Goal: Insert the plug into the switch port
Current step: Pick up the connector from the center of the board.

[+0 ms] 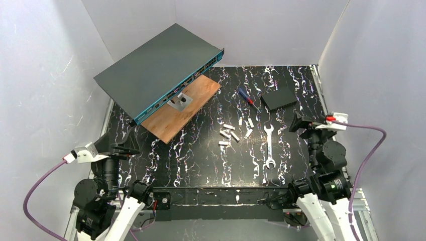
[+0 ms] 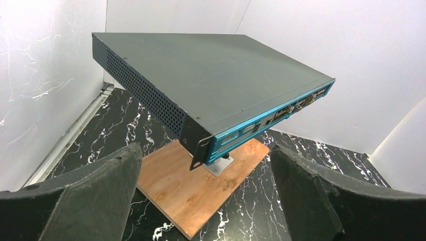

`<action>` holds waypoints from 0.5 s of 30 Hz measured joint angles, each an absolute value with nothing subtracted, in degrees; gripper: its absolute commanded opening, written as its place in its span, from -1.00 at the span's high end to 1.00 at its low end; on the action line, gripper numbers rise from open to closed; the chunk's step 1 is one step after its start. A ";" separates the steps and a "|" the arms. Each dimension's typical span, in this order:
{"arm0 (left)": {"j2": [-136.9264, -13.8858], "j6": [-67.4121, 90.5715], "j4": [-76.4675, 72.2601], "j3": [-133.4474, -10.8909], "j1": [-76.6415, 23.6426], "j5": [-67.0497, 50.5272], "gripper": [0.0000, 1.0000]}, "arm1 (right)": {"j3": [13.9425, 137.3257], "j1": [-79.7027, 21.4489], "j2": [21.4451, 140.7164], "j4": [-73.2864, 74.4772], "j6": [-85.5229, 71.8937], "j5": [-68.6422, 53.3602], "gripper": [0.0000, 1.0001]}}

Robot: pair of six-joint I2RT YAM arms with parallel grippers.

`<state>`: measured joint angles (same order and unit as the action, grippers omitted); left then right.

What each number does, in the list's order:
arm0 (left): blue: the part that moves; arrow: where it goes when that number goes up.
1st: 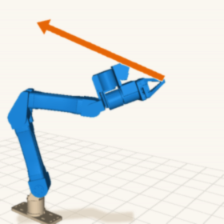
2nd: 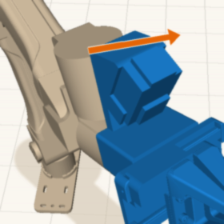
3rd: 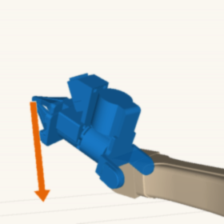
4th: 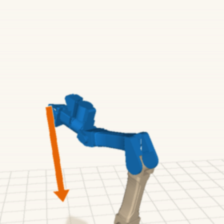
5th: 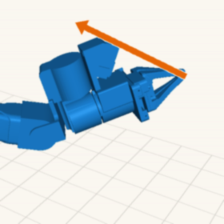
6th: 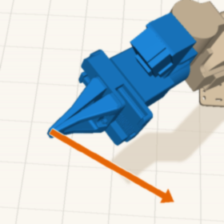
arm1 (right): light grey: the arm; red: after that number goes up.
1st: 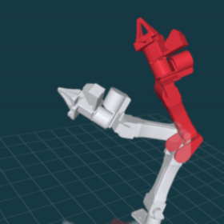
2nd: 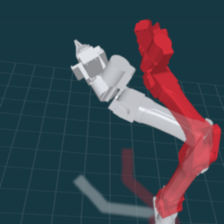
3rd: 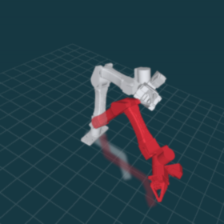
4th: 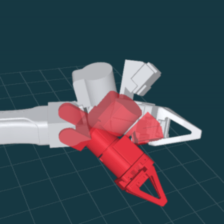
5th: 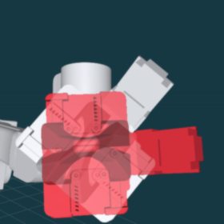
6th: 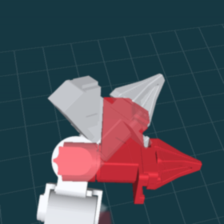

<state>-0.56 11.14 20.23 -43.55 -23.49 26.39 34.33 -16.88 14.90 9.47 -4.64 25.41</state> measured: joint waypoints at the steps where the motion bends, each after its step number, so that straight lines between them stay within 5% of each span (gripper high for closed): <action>1: -0.56 11.16 20.21 -43.55 -23.49 26.39 -0.96 | 34.35 -16.88 15.90 9.47 -4.80 25.06 -0.97; 15: -3.86 10.13 23.75 -47.07 -23.99 17.80 -0.96 | 46.87 -16.88 44.97 20.29 -12.58 6.37 -0.97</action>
